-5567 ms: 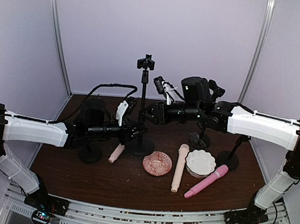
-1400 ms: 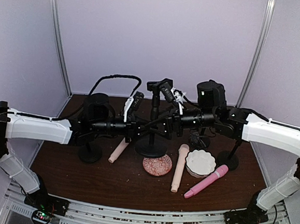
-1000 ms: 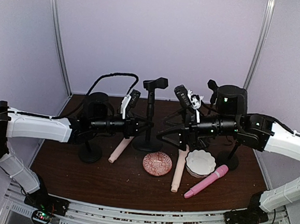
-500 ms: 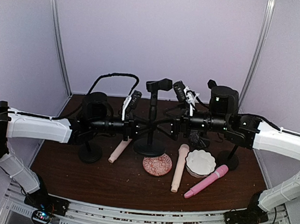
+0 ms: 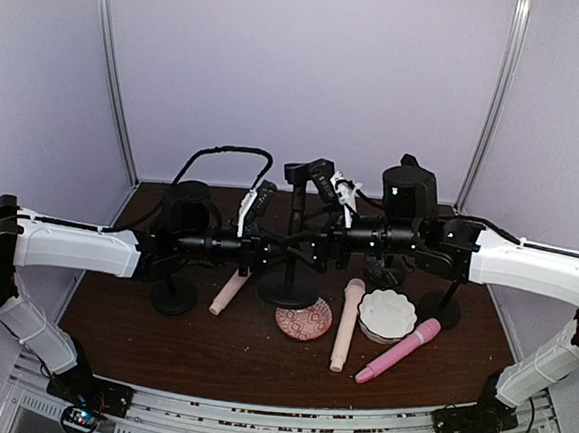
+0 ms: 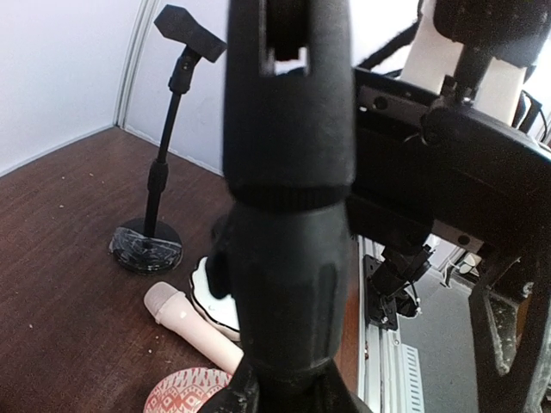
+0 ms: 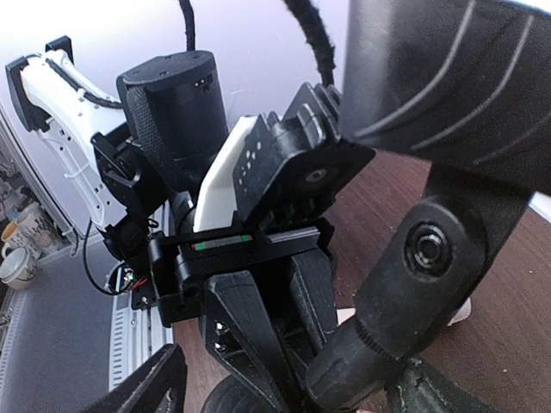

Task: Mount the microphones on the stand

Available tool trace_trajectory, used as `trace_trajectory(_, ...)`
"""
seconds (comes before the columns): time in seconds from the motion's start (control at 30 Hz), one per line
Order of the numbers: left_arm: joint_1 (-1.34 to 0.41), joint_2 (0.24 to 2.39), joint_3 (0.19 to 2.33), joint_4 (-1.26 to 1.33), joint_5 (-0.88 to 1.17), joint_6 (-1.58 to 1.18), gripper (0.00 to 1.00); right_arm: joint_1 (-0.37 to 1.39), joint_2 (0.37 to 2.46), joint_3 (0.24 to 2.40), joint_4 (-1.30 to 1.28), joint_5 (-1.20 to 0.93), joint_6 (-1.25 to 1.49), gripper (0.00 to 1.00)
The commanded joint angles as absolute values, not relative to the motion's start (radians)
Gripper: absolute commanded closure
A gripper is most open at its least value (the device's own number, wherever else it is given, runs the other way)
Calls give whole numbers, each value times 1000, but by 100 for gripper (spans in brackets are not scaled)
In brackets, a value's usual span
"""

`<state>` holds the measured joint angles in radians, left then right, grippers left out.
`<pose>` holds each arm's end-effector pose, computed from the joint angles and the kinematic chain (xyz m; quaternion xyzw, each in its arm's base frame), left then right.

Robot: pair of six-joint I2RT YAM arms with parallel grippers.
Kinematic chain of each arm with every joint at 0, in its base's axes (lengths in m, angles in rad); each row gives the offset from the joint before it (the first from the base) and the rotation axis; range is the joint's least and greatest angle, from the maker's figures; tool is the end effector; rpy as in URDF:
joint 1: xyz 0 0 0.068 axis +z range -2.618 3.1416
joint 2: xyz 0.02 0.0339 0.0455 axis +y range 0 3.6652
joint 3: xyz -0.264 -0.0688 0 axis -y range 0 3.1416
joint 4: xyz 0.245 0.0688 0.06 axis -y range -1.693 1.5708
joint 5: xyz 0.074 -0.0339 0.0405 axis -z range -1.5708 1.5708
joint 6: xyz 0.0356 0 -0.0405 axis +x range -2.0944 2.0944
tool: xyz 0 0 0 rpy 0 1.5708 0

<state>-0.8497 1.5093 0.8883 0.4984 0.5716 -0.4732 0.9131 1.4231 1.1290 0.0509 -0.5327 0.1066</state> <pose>0.2107 -0.2689 0.2705 0.3180 0.6711 -0.5571 0.3718 0.1902 0.2759 0.3358 -0.4473 0.6353 0.4710 0.4176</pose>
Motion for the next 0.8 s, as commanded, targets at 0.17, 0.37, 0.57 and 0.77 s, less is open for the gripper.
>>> trace_trajectory(0.17,-826,1503,949,519,482,-523,100,1008,1250,1097,-82,-518,33,21)
trace_trajectory(0.37,-825,1460,936,497,534,-460,100,961,1222,1042,-46,-454,53,21)
trace_trajectory(0.57,-825,1458,917,555,672,-436,100,878,1265,1049,24,-525,89,21)
trace_trajectory(0.77,-827,1491,935,565,713,-451,100,887,1332,1100,56,-580,80,20)
